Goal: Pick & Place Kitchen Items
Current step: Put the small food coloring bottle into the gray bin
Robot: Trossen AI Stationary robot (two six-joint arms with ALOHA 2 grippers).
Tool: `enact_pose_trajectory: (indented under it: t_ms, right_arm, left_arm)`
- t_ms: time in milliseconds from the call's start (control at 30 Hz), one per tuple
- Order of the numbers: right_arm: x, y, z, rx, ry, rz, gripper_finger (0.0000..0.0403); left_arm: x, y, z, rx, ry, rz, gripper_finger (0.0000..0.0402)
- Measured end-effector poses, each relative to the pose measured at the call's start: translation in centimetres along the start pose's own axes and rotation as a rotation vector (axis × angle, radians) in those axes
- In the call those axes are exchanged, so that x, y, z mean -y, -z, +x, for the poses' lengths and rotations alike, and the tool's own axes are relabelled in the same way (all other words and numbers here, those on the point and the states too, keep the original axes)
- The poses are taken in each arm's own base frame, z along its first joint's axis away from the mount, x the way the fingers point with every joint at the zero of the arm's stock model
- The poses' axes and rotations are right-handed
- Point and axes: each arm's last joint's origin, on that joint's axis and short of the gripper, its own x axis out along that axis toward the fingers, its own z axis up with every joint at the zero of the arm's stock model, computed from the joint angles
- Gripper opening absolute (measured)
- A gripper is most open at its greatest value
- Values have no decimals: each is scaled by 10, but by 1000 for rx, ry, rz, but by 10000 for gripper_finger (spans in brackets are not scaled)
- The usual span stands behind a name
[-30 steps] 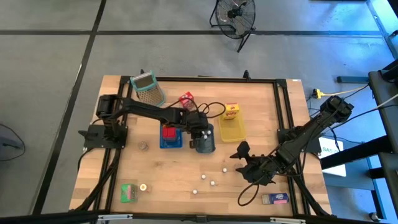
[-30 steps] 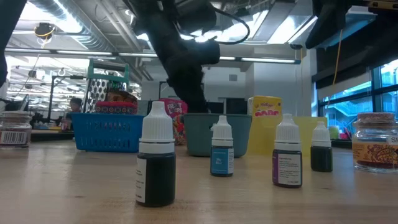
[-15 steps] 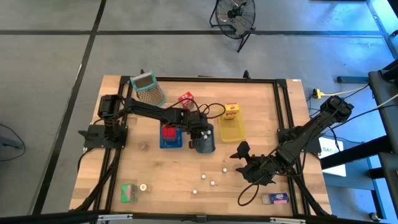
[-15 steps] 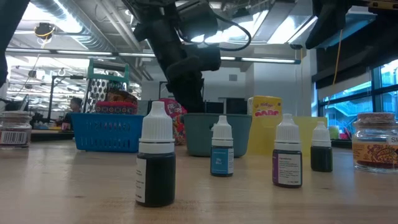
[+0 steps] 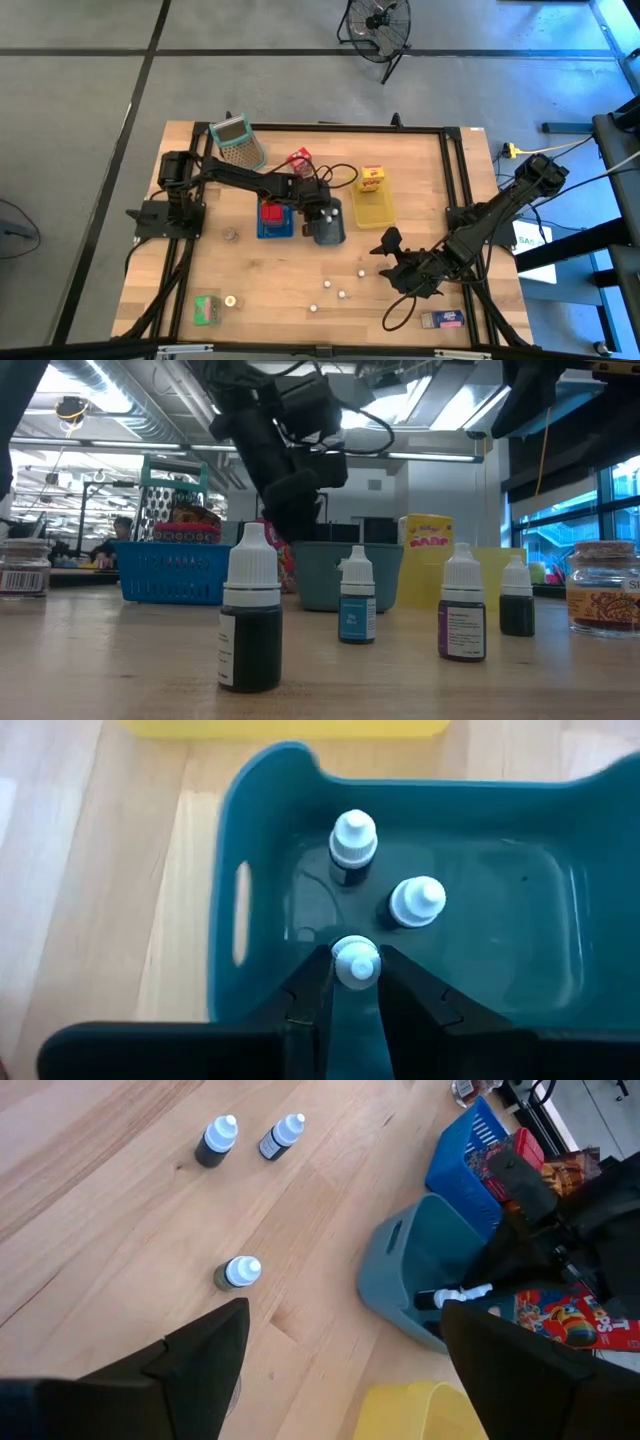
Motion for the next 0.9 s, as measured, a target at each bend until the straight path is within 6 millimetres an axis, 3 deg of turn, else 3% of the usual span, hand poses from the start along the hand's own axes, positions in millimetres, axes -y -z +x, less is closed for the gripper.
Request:
enact_pose_trajectory:
  t_ms: [900]
  right_arm:
    - [1, 0, 1, -4, 1, 4, 332]
  left_arm:
    - [-1, 4, 3, 3, -9, 0, 96]
